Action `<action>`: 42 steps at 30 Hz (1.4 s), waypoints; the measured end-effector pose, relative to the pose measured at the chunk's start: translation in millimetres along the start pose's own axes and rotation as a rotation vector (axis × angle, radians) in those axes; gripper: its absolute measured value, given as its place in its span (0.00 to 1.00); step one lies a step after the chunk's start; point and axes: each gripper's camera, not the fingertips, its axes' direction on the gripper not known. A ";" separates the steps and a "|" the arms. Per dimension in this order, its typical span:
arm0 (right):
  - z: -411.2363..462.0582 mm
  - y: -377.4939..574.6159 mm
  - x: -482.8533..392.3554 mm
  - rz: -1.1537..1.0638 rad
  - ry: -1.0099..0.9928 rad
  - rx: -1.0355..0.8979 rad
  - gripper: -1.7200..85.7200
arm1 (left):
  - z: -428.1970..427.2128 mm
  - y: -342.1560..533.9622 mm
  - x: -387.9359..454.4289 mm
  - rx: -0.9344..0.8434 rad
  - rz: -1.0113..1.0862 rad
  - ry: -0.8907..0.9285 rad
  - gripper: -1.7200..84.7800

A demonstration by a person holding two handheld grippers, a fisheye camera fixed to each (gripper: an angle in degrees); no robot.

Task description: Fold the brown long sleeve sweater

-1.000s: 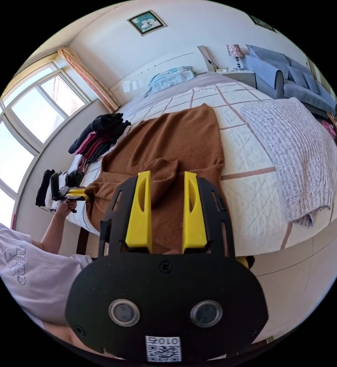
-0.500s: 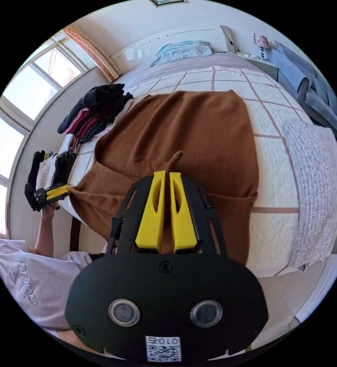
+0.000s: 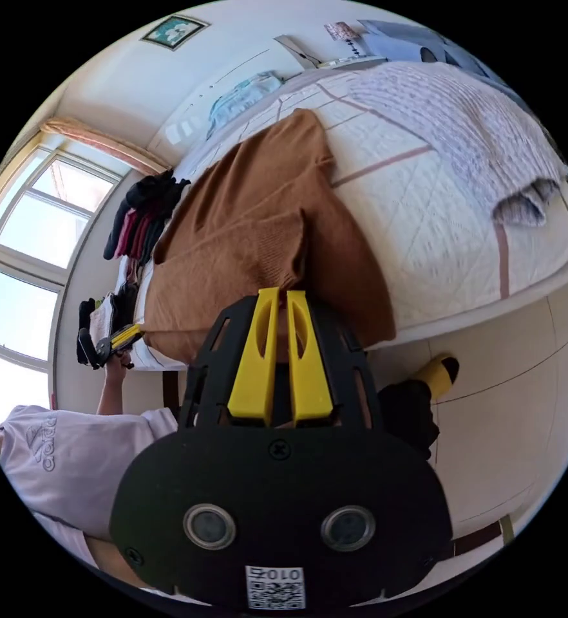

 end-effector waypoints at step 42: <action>-39.1 -34.0 -64.2 -0.191 0.317 0.128 0.07 | -22.6 -132.8 -108.0 -0.002 -0.162 0.282 0.07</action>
